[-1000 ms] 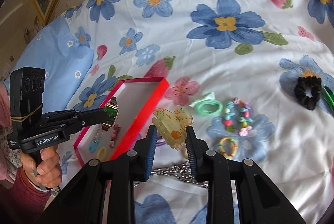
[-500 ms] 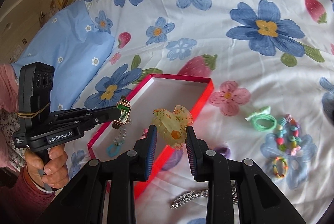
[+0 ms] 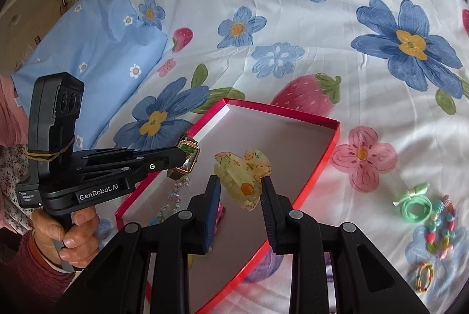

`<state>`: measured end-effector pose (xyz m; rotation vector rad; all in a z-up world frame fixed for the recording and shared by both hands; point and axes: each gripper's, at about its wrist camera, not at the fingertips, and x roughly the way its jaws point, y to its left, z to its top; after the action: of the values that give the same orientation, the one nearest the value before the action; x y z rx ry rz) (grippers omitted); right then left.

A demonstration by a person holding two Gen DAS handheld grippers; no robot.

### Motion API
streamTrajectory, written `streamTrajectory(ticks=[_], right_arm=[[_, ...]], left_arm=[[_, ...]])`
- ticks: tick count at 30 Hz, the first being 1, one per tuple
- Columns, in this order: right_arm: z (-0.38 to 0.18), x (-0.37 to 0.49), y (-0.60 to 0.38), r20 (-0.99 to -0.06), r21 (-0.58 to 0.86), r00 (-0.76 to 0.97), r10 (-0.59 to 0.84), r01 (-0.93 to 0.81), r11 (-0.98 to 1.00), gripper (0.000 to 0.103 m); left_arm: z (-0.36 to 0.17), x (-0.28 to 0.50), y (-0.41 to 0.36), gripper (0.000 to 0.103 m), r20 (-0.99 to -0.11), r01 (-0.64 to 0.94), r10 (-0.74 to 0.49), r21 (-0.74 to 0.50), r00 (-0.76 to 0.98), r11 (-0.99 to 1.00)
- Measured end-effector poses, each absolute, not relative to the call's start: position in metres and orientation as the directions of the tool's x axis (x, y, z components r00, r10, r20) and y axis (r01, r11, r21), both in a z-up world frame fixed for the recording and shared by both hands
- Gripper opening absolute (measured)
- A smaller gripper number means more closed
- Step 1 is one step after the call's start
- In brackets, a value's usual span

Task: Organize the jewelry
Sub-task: 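Carry the watch into the box while the right tool releases the claw clip there, then open the left tool to drop the gold watch into the box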

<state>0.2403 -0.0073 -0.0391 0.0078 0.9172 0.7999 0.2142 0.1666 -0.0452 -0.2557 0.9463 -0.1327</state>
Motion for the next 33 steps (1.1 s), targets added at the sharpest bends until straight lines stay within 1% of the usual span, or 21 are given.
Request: streamTrajectory(ticks=[11, 17, 21, 31, 33], right_arm=[[-0.070, 0.264, 0.025, -0.787, 0.229, 0.310, 0.533, -0.655, 0.720, 0.028], [-0.083, 0.274, 0.034, -0.827, 0.188, 0.292, 0.480, -0.662, 0.726, 0.028], [-0.086, 0.274, 0.040, -0.841, 0.157, 0.288, 0.458, -0.680, 0.716, 0.028], [-0.087, 0.275, 0.043, -0.842, 0.170, 0.273, 0.465, -0.685, 0.709, 0.029], [-0.087, 0.274, 0.042, -0.839, 0.176, 0.272, 0.470, -0.683, 0.709, 0.030]], left_arm=[[-0.086, 0.251, 0.169, 0.007, -0.842, -0.038, -0.191, -0.242, 0.505, 0.969], [-0.091, 0.259, 0.165, 0.007, -0.853, -0.045, -0.166, -0.215, 0.494, 0.975], [-0.092, 0.260, 0.162, 0.007, -0.856, -0.036, -0.149, -0.192, 0.495, 0.981], [-0.095, 0.260, 0.160, 0.007, -0.868, -0.021, -0.143, -0.174, 0.476, 0.985], [-0.095, 0.260, 0.161, 0.008, -0.868, -0.023, -0.147, -0.179, 0.475, 0.984]])
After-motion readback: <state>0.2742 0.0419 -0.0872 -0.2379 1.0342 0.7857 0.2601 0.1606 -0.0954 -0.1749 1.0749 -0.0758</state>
